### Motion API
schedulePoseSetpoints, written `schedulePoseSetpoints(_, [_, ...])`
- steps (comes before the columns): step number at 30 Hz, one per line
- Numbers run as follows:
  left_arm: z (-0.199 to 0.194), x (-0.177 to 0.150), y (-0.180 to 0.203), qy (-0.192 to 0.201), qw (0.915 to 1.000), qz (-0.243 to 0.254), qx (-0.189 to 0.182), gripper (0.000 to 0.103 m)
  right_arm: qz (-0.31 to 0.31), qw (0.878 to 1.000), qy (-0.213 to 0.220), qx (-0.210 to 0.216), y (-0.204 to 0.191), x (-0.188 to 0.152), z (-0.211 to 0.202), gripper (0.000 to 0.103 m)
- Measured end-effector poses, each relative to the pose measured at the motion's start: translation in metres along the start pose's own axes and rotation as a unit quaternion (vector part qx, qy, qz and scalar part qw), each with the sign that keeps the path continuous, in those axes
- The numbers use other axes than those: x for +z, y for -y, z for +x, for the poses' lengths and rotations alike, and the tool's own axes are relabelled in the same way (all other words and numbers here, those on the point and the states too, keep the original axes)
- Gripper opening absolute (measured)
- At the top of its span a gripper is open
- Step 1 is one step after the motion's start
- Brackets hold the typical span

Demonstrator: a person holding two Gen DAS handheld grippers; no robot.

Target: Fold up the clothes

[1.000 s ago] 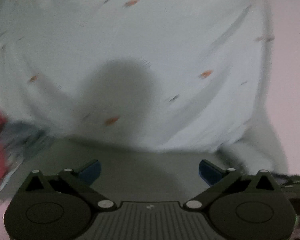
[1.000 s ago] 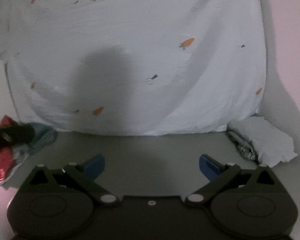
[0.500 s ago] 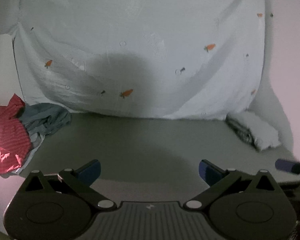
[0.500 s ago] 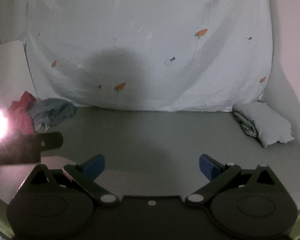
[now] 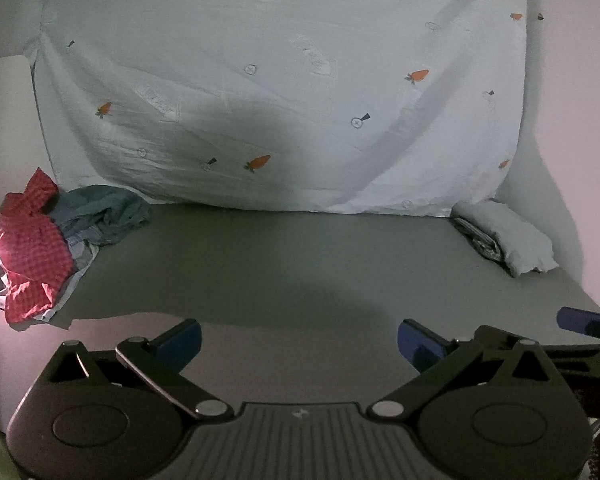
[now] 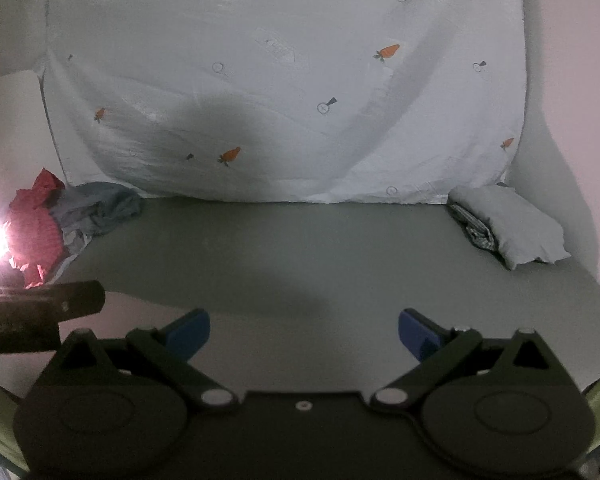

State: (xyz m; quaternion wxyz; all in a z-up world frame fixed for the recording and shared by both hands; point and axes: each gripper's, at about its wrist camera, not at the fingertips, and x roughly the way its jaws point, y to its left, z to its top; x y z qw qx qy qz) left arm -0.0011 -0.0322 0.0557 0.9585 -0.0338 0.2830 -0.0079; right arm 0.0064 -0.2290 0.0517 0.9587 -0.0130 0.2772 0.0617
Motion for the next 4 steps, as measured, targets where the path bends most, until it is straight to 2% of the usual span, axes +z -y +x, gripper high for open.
schedulePoseSetpoints(4, [-0.0065,-0.006,-0.0034,-0.005,1.0,-0.006,0.002,0.103,-0.004,1.0,-0.001,0.005,-0.0026,-0.0037,-0.0044,0.102])
